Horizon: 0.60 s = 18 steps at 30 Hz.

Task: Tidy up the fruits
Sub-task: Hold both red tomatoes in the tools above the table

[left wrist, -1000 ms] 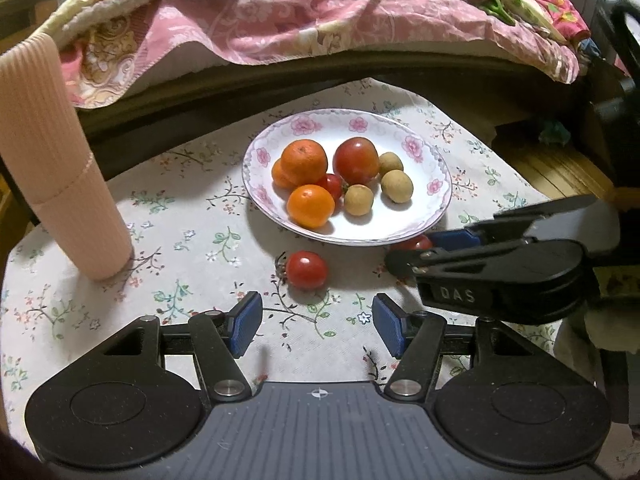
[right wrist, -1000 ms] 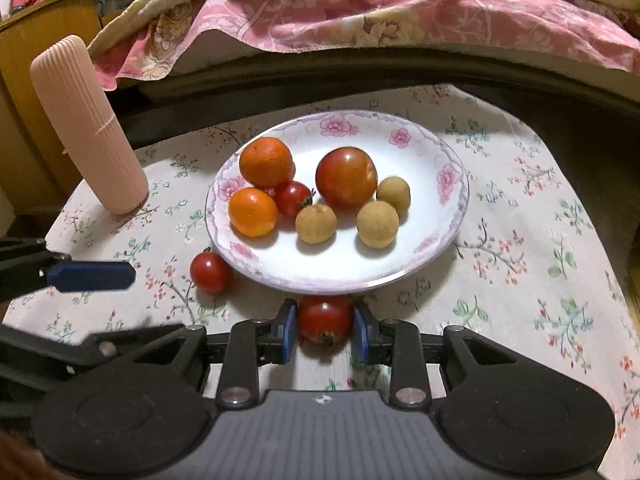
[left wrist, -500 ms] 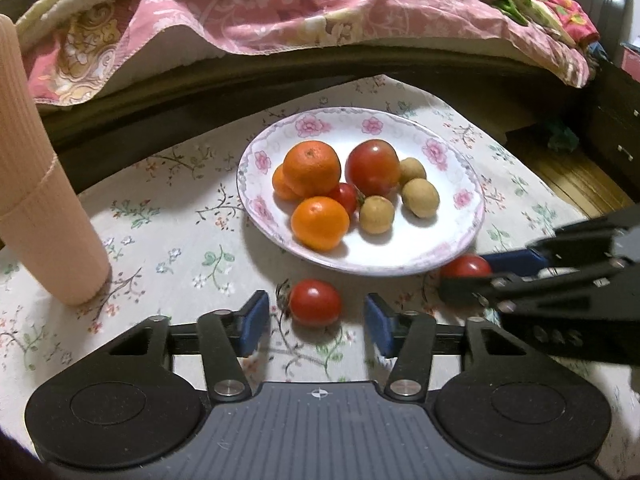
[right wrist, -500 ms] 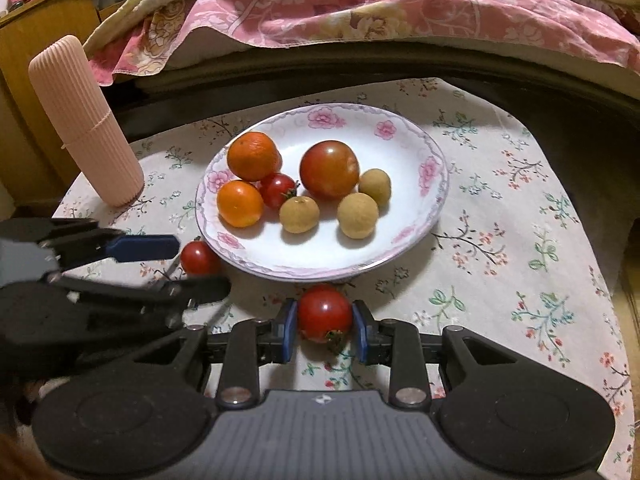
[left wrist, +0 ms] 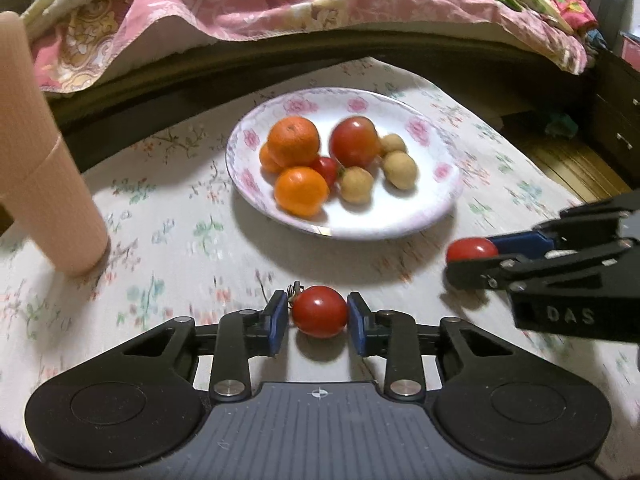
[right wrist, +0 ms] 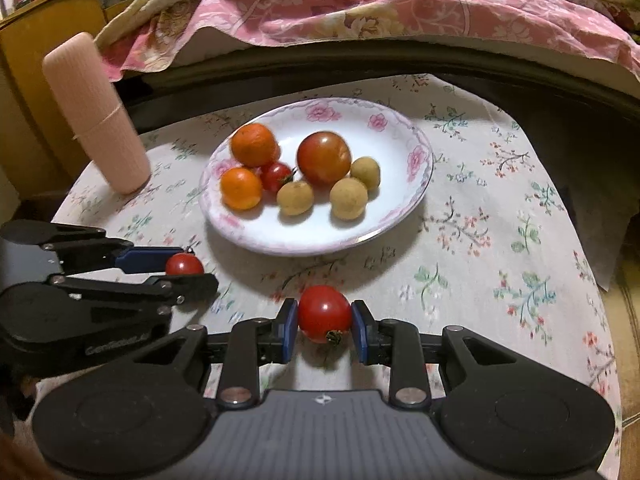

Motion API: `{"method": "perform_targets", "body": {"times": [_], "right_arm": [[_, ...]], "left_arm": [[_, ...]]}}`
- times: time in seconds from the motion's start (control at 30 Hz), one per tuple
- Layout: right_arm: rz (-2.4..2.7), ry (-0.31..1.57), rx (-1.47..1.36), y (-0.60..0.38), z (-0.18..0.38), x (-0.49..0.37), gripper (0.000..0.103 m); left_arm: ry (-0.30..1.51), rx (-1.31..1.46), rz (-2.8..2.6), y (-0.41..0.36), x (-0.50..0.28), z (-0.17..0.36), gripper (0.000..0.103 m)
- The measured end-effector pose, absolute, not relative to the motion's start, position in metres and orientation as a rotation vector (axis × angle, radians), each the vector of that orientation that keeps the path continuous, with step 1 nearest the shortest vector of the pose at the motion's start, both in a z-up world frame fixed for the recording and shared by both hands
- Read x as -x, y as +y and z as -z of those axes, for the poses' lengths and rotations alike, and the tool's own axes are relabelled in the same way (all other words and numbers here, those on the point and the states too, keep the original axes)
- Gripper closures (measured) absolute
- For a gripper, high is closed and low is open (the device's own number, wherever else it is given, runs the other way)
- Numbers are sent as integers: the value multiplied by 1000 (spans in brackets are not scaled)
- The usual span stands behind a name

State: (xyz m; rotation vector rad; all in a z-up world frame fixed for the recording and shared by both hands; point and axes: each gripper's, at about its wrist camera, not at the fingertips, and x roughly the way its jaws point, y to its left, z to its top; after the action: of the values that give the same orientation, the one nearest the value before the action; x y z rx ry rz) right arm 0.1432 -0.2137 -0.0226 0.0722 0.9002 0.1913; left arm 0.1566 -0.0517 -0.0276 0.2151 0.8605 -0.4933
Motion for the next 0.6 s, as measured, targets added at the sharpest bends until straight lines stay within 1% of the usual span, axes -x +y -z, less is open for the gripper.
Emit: {"method": "perform_targets", "body": {"times": [0.3,0.33,0.4,0.43,0.6], "right_arm": [[-229,948,-69,-195,22,-79,71],[-236,954,-61,-189,23,-70,71],[-239,959,-48,-181,25,-55,71],[-232,963,-41,-177,27,-48,71],[-204,958,-28,-174,30,-33,71]], "left_arm": [[924,-215,532,-37,-84,19,62],[932,-216,535,-38,-78,20,63],[939,-225,541,-40,-69,22,68],[937,-236,540,-42,-65,23,69],[935,-256,544,-41,-55,29,68]]}}
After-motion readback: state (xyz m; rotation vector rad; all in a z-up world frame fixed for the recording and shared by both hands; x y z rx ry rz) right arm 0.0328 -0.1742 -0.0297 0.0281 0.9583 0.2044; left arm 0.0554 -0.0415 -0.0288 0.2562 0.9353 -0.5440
